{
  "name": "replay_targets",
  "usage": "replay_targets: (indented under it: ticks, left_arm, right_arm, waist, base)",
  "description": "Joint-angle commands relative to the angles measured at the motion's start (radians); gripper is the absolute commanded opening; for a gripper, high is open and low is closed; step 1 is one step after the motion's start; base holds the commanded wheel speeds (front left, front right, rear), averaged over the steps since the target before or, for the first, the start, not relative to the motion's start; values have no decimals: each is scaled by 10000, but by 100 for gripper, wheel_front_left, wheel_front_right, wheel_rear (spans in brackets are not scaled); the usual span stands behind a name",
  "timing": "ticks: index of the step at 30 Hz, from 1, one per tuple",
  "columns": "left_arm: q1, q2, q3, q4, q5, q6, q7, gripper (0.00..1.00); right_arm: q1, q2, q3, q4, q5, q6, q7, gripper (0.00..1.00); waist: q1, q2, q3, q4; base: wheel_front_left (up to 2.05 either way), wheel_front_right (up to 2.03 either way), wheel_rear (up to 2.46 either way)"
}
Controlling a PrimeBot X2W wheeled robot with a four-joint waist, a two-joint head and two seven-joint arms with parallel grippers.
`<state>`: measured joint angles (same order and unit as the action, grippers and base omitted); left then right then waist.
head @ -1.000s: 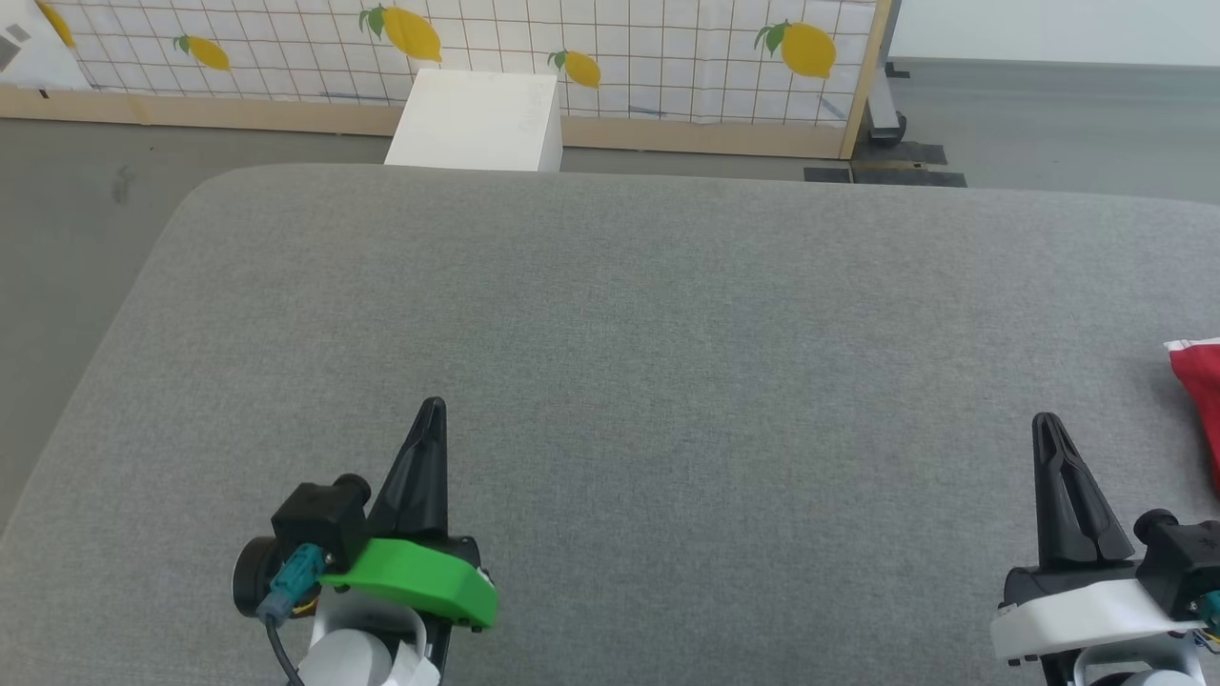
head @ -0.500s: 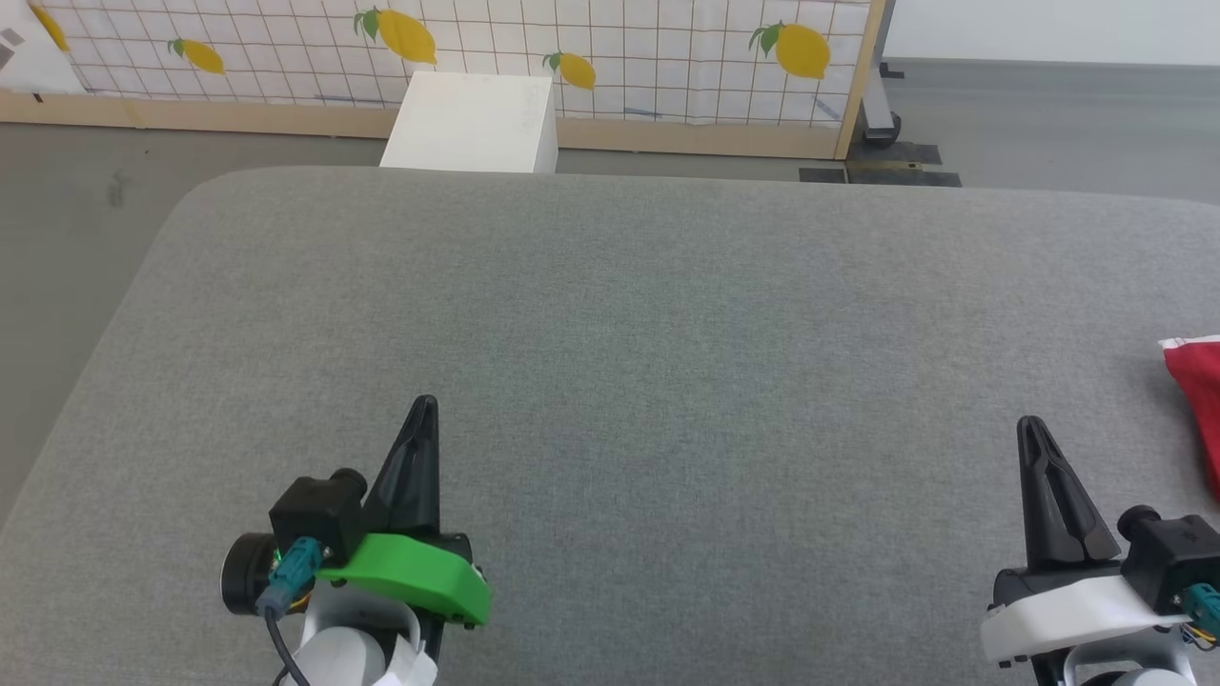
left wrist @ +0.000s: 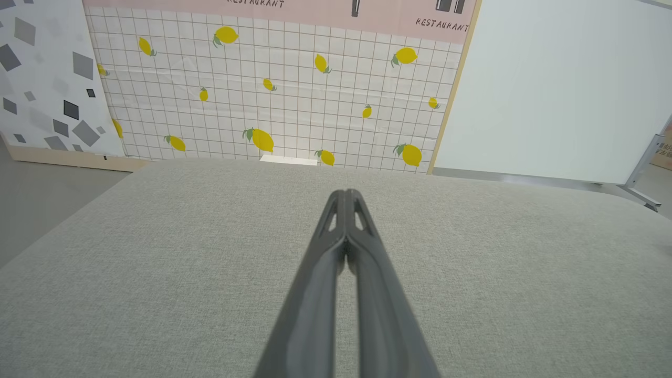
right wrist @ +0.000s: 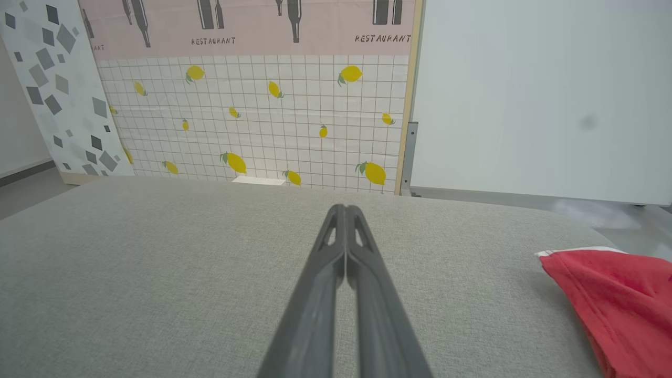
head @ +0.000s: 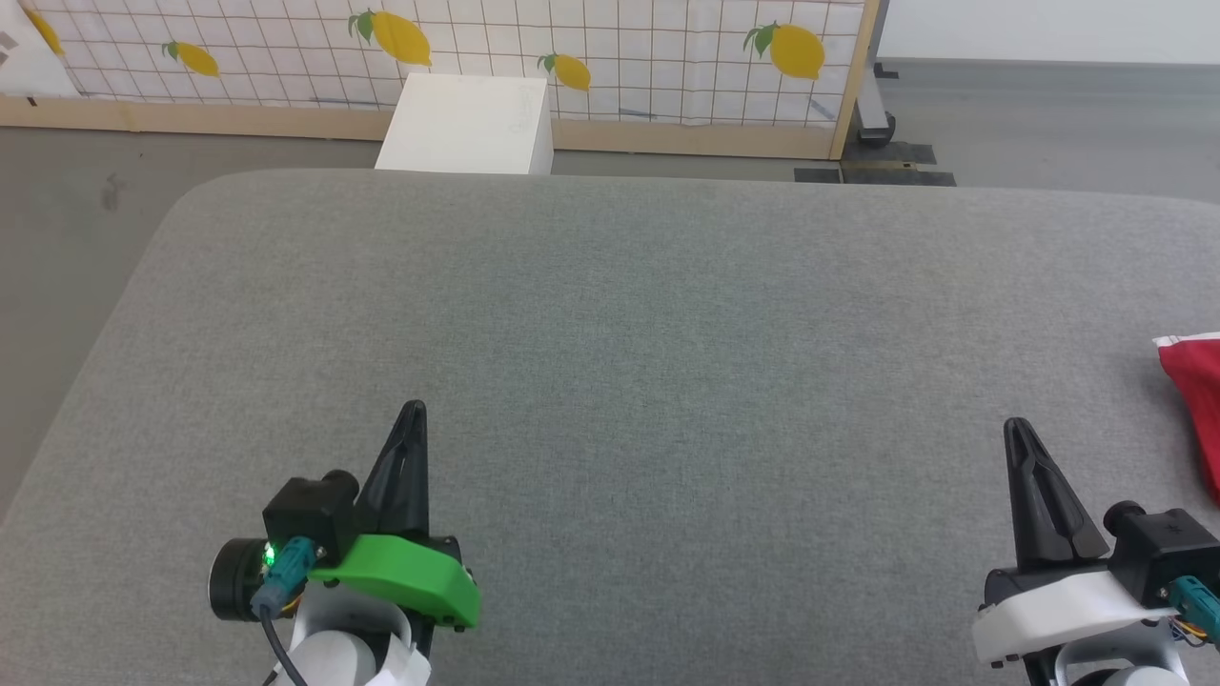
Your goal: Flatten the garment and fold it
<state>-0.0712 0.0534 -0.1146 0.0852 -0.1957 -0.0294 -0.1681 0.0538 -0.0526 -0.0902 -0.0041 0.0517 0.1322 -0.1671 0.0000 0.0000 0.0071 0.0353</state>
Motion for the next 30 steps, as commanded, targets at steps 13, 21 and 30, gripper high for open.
replay_targets:
  ticks: [13, 21, 30]
  left_arm:
    - [265, -15, 219, -196, 486, 93, 304, 0]
    - [317, -17, 328, -273, 659, 117, 466, 0]
    - [376, -19, 449, -359, 851, 143, 646, 0]
  right_arm:
    - [-229, 11, 184, 13, -173, -7, 301, 0]
    - [-265, 13, 268, 16, -213, -8, 462, 0]
    - [-306, 14, 362, 20, -258, -9, 641, 0]
  waist:
    - [0, 0, -12, -59]
    - [0, 0, -19, -93]
    - [0, 0, -27, -132]
  base:
    - [0, 0, 0]
    - [0, 0, 0]
    - [0, 0, 0]
